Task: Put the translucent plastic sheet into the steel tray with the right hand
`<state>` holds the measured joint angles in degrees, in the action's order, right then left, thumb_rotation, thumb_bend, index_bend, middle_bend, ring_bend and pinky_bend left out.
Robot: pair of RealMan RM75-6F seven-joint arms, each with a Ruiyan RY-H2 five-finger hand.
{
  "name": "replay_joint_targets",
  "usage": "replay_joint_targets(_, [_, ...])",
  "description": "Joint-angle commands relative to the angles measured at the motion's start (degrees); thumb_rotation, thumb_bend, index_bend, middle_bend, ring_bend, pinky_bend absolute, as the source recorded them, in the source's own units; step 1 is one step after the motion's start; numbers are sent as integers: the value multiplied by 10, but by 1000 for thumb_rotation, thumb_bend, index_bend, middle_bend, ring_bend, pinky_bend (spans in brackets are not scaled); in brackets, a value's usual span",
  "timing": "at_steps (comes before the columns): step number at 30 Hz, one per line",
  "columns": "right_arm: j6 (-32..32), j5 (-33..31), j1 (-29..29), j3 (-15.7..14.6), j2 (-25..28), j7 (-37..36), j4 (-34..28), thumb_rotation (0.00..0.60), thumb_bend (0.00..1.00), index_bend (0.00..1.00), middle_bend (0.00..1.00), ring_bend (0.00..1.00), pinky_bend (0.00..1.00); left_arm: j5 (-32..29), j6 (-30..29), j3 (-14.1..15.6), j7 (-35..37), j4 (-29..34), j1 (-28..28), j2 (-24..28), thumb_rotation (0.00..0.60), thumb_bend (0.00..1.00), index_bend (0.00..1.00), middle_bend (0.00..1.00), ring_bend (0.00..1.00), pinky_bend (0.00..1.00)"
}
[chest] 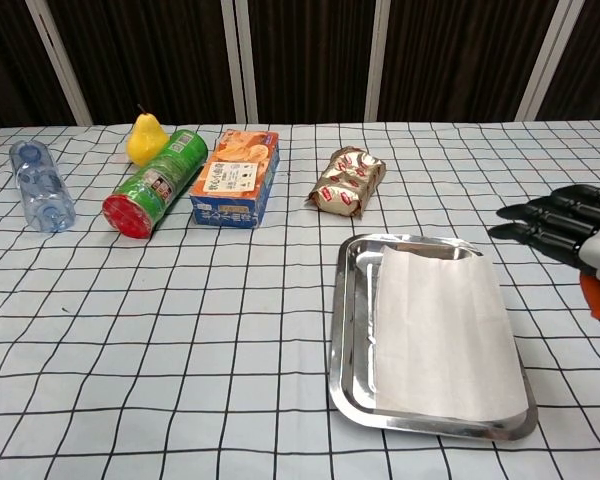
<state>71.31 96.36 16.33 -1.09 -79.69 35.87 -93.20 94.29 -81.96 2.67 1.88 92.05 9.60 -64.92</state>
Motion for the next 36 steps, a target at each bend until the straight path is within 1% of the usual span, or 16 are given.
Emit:
replay_joint_targets(1, [-44,-22,14,-5,-2,40,-8,600,1000,104,57,0,0,0,0,0,0,0,0,0,600,6,0,0,0,0])
replay_joint_targets(3, [-63,-35,20,-5,-13,59,-6,600,1000,142,79,0,0,0,0,0,0,0,0,0,600,6,0,0,0,0])
replay_joint_targets(5, [-83,-51,26,-1,-26,80,-4,600,1000,156,86,0,0,0,0,0,2,0,0,1,600,6,0,0,0,0])
replay_joint_targets(10, [-113,-79,43,10,-53,121,-2,600,1000,169,86,0,0,-1,2,0,1,-1,1,0,600,6,0,0,0,0])
replay_joint_targets(14, [-127,-95,51,12,-65,145,0,600,1000,176,86,0,0,-2,5,0,2,0,2,0,600,6,0,0,0,0])
replay_joint_targets(24, [-143,-138,58,8,-75,187,2,600,1000,187,95,0,0,0,4,1,8,-1,2,1,600,6,0,0,0,0])
replay_joint_targets(36, [-142,-159,64,-2,-87,201,4,600,1000,187,95,0,0,-1,4,1,7,0,2,1,600,6,0,0,0,0])
